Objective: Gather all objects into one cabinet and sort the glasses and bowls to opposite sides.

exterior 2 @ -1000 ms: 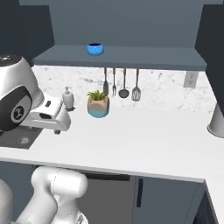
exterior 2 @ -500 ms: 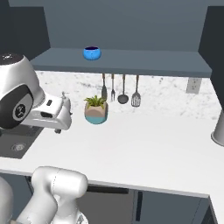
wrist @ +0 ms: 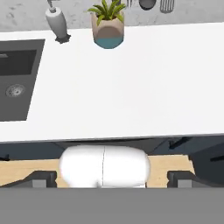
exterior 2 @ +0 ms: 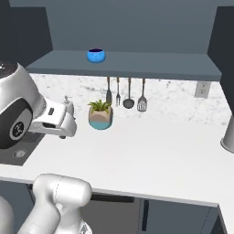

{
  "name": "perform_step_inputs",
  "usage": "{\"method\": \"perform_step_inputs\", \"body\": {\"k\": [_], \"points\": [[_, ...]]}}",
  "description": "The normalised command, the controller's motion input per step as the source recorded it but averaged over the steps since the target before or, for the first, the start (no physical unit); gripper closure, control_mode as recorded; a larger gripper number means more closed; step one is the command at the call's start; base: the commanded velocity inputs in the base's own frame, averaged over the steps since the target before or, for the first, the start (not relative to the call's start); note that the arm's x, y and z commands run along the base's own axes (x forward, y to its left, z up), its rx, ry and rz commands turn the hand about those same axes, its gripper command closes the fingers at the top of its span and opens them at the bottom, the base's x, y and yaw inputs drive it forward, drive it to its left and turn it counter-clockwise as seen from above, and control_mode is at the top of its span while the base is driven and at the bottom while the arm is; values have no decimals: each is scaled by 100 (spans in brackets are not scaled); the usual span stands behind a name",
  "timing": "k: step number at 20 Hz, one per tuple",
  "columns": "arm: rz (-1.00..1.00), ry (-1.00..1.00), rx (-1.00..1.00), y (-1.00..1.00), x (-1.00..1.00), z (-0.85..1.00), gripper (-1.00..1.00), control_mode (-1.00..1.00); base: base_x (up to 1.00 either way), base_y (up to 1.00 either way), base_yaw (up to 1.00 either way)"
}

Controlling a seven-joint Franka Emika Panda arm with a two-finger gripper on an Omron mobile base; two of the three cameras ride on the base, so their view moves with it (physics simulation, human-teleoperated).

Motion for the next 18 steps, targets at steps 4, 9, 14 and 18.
{"method": "perform_step_inputs", "body": {"k": [4, 9, 14, 18], "points": [[0, -38, 0, -3, -6, 30, -100, -100, 0, 0, 0], [0, -30, 1, 0, 8, 49, -100, -100, 0, 0, 0], [0, -13, 6, -10, 11, 60, -100, -100, 0, 0, 0], [0, -2, 5, -8, 26, 43, -100, -100, 0, 0, 0]]}}
